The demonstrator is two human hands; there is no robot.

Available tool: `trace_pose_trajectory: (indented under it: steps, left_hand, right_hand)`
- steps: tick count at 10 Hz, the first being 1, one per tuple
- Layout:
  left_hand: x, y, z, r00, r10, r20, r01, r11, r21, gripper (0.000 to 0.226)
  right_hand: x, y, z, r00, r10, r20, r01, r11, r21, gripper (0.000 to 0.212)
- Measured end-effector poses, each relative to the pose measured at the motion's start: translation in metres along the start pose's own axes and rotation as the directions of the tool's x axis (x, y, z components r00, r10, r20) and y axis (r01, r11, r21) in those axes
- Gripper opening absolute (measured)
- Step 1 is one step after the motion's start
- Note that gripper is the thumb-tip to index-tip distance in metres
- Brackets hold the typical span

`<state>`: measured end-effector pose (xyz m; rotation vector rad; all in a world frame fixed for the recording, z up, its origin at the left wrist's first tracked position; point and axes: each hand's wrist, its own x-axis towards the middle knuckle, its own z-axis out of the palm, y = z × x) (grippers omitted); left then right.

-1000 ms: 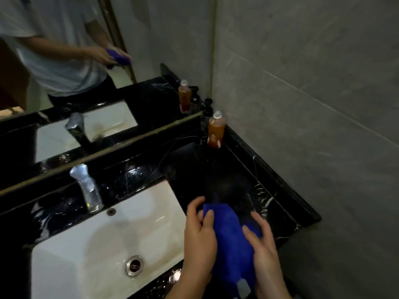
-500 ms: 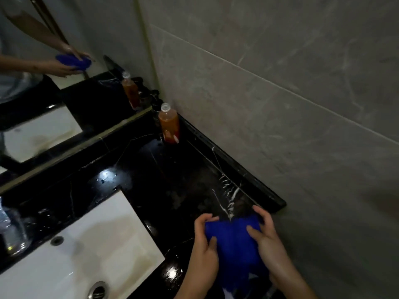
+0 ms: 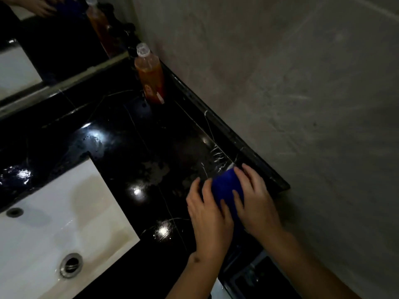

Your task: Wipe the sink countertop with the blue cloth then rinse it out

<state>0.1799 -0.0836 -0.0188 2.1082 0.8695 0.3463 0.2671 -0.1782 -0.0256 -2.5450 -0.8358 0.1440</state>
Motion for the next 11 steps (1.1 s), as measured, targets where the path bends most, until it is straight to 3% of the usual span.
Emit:
trace_pose_trajectory:
  steps: [1, 2, 3, 6, 8, 9, 10, 11]
  left_hand:
    - [0.0, -0.003, 0.0, 0.973, 0.221, 0.061, -0.23, 0.938, 0.261, 0.045]
    - [-0.01, -0.018, 0.002, 0.911, 0.268, 0.313, -0.383, 0.833, 0.399, 0.051]
    - [-0.009, -0.03, 0.007, 0.897, 0.22, 0.382, -0.394, 0.79, 0.469, 0.053]
    - [0.014, -0.028, 0.013, 0.905, 0.182, 0.385, -0.376, 0.766, 0.521, 0.058]
    - [0.01, -0.027, -0.007, 0.88, 0.149, 0.45, -0.401, 0.742, 0.538, 0.059]
    - [-0.007, -0.031, -0.046, 0.918, 0.029, 0.395, -0.276, 0.762, 0.586, 0.062]
    - [-0.049, -0.073, -0.114, 0.956, -0.111, 0.271, -0.054, 0.842, 0.537, 0.058]
    - [-0.11, -0.132, -0.192, 0.951, -0.271, 0.148, 0.207, 0.916, 0.345, 0.038]
  right_hand:
    - [-0.025, 0.005, 0.019, 0.999, -0.018, 0.027, 0.022, 0.987, -0.161, 0.053]
    - [-0.038, 0.014, 0.032, 0.988, -0.018, 0.153, 0.06, 0.96, -0.275, 0.061]
    - [-0.028, 0.018, 0.031, 0.979, -0.045, 0.199, 0.104, 0.949, -0.299, 0.059]
    - [0.011, 0.027, 0.016, 0.928, -0.175, 0.329, 0.279, 0.91, -0.305, 0.06]
    - [0.01, 0.015, 0.005, 0.926, -0.123, 0.356, 0.23, 0.933, -0.277, 0.065]
    - [0.012, -0.002, -0.002, 0.944, -0.035, 0.329, 0.135, 0.949, -0.286, 0.064]
    - [-0.003, -0.034, -0.005, 0.98, -0.009, 0.197, 0.048, 0.98, -0.193, 0.05]
    - [-0.046, -0.071, 0.001, 0.977, -0.01, 0.213, -0.009, 0.996, 0.088, 0.027]
